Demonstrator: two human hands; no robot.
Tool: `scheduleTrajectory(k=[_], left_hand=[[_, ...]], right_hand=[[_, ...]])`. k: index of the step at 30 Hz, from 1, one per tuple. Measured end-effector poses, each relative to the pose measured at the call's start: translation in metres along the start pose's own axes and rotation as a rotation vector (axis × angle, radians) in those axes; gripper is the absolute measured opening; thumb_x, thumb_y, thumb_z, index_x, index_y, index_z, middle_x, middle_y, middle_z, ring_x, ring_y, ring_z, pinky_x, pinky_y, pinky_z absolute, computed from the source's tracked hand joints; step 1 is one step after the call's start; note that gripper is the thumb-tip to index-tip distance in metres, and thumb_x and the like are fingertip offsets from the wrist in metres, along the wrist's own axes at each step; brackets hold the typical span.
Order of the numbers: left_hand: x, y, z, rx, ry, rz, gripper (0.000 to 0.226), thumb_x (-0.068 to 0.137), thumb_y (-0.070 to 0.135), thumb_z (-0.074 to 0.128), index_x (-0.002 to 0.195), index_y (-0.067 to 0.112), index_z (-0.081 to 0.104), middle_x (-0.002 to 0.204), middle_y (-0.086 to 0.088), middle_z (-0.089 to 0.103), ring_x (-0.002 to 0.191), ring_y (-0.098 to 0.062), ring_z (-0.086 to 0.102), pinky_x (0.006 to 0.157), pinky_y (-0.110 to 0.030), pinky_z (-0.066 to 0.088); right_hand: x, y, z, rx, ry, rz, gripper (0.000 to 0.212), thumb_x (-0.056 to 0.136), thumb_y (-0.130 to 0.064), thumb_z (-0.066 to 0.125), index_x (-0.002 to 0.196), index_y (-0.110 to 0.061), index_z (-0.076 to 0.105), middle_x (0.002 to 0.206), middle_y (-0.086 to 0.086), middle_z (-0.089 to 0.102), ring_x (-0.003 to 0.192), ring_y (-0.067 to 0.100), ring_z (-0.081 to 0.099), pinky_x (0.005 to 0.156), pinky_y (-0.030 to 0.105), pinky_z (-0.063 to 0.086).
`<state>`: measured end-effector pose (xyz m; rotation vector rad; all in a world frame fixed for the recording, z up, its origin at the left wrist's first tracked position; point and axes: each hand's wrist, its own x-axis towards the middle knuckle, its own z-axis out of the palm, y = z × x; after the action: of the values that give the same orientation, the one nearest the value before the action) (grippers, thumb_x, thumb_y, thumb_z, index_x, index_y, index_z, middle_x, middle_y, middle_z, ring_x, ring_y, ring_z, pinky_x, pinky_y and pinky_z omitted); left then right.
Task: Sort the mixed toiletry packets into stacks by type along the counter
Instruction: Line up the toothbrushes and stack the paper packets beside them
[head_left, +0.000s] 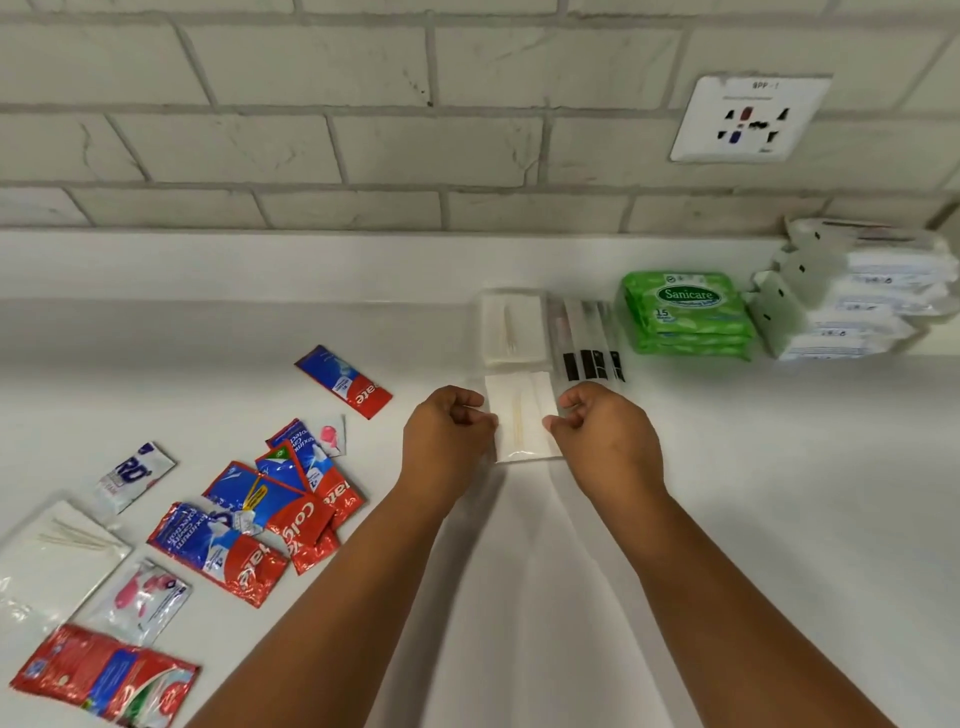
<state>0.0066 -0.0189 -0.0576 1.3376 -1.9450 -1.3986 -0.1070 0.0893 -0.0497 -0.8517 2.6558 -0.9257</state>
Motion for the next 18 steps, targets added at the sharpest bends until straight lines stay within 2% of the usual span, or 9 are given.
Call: scheduleTrajectory(k=[4, 8, 11, 15, 18], left_hand=[[0.005, -0.003, 0.004, 0.035, 0.017, 0.009, 0.019, 0.086, 0.018, 0.069, 0.105, 0.015, 0.067, 0.085, -0.001, 0.07, 0.078, -0.019, 0.067, 0.083, -0.031, 0.057], [-0.002, -0.002, 0.002, 0.056, 0.041, 0.016, 0.021, 0.089, 0.021, 0.064, 0.109, 0.014, 0.065, 0.089, 0.002, 0.067, 0.081, -0.013, 0.063, 0.077, -0.019, 0.05], [-0.012, 0.001, -0.01, 0.039, 0.078, 0.011, 0.023, 0.092, 0.025, 0.061, 0.113, 0.015, 0.063, 0.094, 0.003, 0.066, 0.084, -0.01, 0.061, 0.078, -0.022, 0.05], [-0.028, -0.003, -0.051, 0.005, 0.169, -0.011, 0.022, 0.093, 0.03, 0.059, 0.113, 0.02, 0.061, 0.097, 0.009, 0.06, 0.077, -0.002, 0.054, 0.065, -0.015, 0.044], [-0.037, -0.013, -0.097, -0.038, 0.259, -0.029, 0.022, 0.093, 0.032, 0.059, 0.112, 0.022, 0.061, 0.099, 0.008, 0.061, 0.08, -0.007, 0.059, 0.072, -0.026, 0.054]], right_hand=[[0.002, 0.003, 0.005, -0.113, 0.028, -0.066, 0.019, 0.086, -0.032, 0.065, 0.101, -0.02, 0.064, 0.093, -0.001, 0.069, 0.093, 0.023, 0.059, 0.078, 0.035, 0.052], [-0.001, 0.003, 0.003, -0.158, 0.077, -0.134, 0.022, 0.086, -0.031, 0.066, 0.104, -0.02, 0.066, 0.1, 0.002, 0.066, 0.099, 0.024, 0.054, 0.079, 0.036, 0.05], [-0.004, -0.005, -0.003, -0.132, 0.113, -0.183, 0.024, 0.084, -0.032, 0.068, 0.105, -0.02, 0.067, 0.099, 0.004, 0.066, 0.1, 0.025, 0.053, 0.08, 0.036, 0.05], [-0.015, -0.043, -0.001, -0.009, 0.068, -0.274, 0.022, 0.083, -0.035, 0.069, 0.102, -0.024, 0.068, 0.095, 0.0, 0.065, 0.099, 0.023, 0.056, 0.079, 0.034, 0.05], [-0.032, -0.086, 0.012, 0.048, -0.013, -0.338, 0.024, 0.084, -0.038, 0.068, 0.104, -0.024, 0.067, 0.098, -0.003, 0.063, 0.1, 0.018, 0.054, 0.079, 0.03, 0.049]])
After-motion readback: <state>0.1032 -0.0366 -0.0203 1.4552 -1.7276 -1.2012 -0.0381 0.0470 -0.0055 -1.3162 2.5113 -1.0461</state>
